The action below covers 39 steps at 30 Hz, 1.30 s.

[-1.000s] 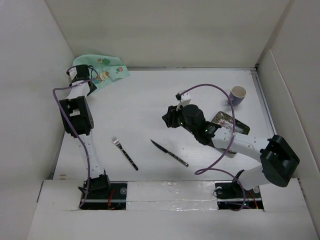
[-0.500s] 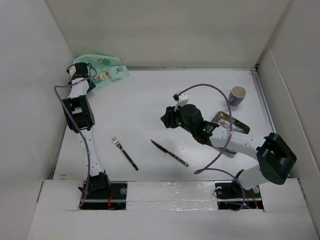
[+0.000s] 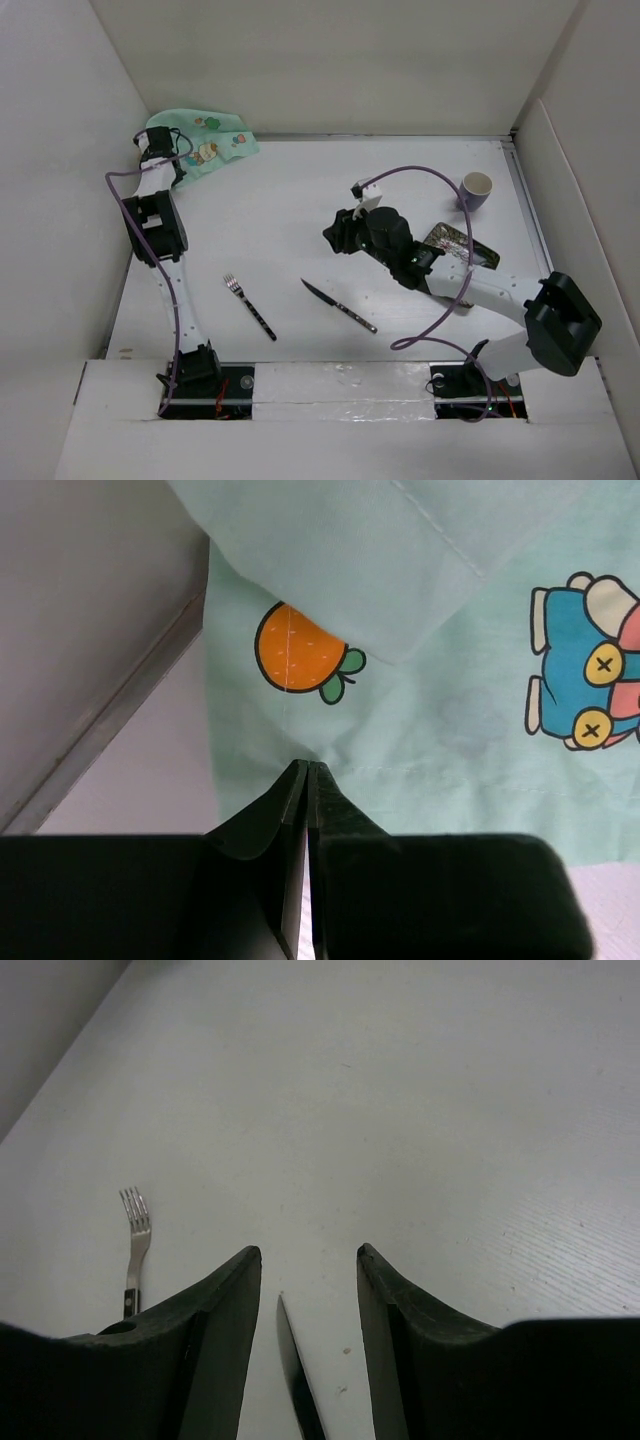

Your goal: Set the dinner table for one person

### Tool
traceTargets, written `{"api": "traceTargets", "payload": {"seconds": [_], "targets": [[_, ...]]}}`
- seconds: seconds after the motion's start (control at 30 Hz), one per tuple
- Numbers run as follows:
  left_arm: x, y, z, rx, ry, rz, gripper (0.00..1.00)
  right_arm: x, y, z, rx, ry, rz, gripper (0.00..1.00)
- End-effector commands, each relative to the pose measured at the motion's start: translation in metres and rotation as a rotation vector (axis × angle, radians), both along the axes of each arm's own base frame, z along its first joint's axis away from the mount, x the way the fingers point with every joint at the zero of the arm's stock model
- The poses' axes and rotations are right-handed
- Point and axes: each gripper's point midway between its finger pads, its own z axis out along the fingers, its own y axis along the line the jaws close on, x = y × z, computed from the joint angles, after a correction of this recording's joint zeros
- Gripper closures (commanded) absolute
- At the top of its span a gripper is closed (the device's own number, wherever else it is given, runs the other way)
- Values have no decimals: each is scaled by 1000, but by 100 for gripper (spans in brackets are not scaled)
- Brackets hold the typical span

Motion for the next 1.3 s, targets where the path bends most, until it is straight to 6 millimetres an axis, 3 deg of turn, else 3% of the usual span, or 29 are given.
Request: {"api": "traceTargets", "payload": {"seconds": [0.0,0.17,0.2,0.27,0.37,0.43,0.47,0.53,0.57,0.63,0.67,0.73,0.97,1.17,1.27], "targets": [[-21,-32,-17,-99,79,-73,100,6,-4,42,74,-82,-31,52],[-5,-87,17,-105,0,-187,100,6,-7,45,75,-85,-40,52],[-1,-103,19,-111,-10,-215,100,5,-7,44,72,-83,-40,51],[-2,-109,19,-118,-10,-224,100,5,-10,48,73,-87,-47,52],[-7,-135,12,-178,-7,-265,100,4,-15,55,86,-104,-64,52],[-5,-160,16,-195,-30,-314,100,3,-16,54,86,-104,-64,52],[-6,-163,24,-182,-38,-314,100,3,-15,54,84,-103,-59,52],[-9,-148,36,-122,-50,-243,100,3,-13,53,82,-101,-51,52],[-9,-143,55,-100,-87,-222,93,4,-12,50,75,-95,-49,52],[-10,-118,66,-76,-125,-157,71,3,-10,50,73,-88,-41,52],[-17,-95,72,-82,-144,-103,52,3,-9,49,71,-88,-34,52],[-22,-75,72,-85,-157,-53,43,4,-8,46,66,-84,-36,52],[-55,-2,29,-157,-92,115,41,5,-4,40,51,-72,-24,52],[-56,11,4,-162,-19,127,41,5,-1,35,45,-65,-13,52],[-39,7,-1,-199,-27,87,41,6,3,32,41,-58,2,52]]}}
